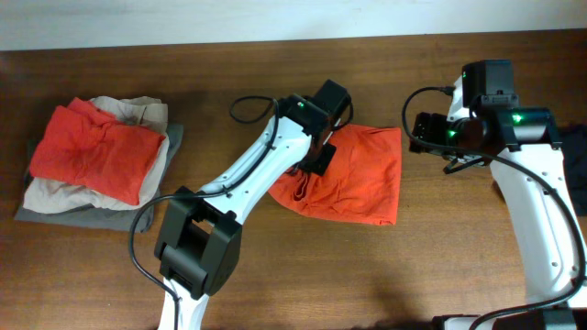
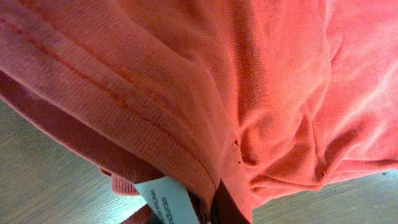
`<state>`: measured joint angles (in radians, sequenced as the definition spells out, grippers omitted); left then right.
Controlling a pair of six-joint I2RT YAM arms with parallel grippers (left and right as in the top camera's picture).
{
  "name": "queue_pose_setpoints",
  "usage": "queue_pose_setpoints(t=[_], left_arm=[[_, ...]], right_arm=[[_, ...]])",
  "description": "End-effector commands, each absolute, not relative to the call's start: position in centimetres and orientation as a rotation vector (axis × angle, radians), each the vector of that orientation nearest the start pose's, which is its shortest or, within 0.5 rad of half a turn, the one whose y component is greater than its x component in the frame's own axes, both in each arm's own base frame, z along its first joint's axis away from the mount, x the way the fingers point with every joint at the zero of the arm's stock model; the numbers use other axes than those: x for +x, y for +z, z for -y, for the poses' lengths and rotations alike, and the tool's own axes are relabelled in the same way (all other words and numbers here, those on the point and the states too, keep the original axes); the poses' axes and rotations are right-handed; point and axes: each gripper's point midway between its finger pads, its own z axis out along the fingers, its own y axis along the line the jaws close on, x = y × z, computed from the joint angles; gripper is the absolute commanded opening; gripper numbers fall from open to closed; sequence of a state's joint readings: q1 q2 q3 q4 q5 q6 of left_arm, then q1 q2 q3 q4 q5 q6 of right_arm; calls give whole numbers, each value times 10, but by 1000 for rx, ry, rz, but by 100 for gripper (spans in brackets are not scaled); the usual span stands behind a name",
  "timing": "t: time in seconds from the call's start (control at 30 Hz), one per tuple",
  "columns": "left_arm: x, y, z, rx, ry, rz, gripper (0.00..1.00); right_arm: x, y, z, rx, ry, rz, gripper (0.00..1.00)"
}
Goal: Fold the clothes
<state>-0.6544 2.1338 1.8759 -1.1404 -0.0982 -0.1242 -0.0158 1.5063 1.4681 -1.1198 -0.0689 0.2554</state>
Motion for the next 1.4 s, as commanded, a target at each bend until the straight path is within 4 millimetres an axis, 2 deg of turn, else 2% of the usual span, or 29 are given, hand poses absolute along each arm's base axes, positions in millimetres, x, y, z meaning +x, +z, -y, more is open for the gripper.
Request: queue_pose_setpoints(t=[0.0, 0.03, 0.07, 0.1, 0.13, 0.17, 0.2, 0.23, 0.33, 0.37, 0.57, 0.67, 0.73, 0.77, 0.9, 0.97, 1.07, 1.17, 1.3, 1.37], left_arm=[[392, 115, 242, 604, 93, -2801, 1], [395, 115, 236, 582, 93, -2808, 1], [399, 115, 229, 556, 97, -2816, 5], [403, 115, 221, 532, 101, -2822, 17], [407, 115, 212, 502, 106, -2829, 39], [412, 114, 203, 471, 112, -2838, 49], [415, 114, 194, 444, 117, -2847, 71], [418, 114, 184, 411, 124, -2857, 82], [421, 112, 159, 338, 130, -2899, 87], [421, 111, 153, 316, 109, -2916, 92], [419, 110, 141, 282, 70, -2955, 94], [416, 113, 140, 320, 78, -2964, 94], [416, 120, 140, 331, 77, -2960, 95], [419, 128, 141, 328, 66, -2945, 94], [426, 159, 155, 326, -52, -2886, 95], [431, 180, 156, 317, -74, -2837, 95], [439, 219, 158, 325, -99, -2731, 95], [444, 247, 160, 328, -118, -2653, 96], [447, 268, 161, 324, -132, -2596, 97], [448, 270, 161, 323, -134, -2589, 98]], right_arm=[[347, 203, 6, 416, 131, -2706, 86], [346, 203, 7, 423, 129, -2707, 86], [346, 203, 9, 433, 129, -2709, 88], [345, 201, 10, 455, 130, -2712, 89], [344, 199, 12, 471, 130, -2721, 90], [343, 196, 12, 476, 132, -2735, 91], [343, 191, 12, 479, 129, -2752, 92], [343, 185, 11, 482, 132, -2771, 92], [345, 163, 3, 486, 191, -2838, 93], [346, 157, 1, 488, 209, -2854, 93], [366, 91, -17, 428, 374, -2939, 92], [373, 69, -19, 409, 459, -2964, 93], [378, 60, -27, 355, 622, -2955, 93], [382, 55, -34, 313, 777, -2926, 93], [385, 36, -20, 403, 842, -2924, 93], [382, 31, -25, 361, 945, -2908, 93], [370, 15, -30, 391, 999, -2941, 92], [362, 9, -46, 378, 1117, -2913, 92], [348, -3, -64, 338, 1196, -2901, 92], [342, -10, -70, 353, 1202, -2910, 92]])
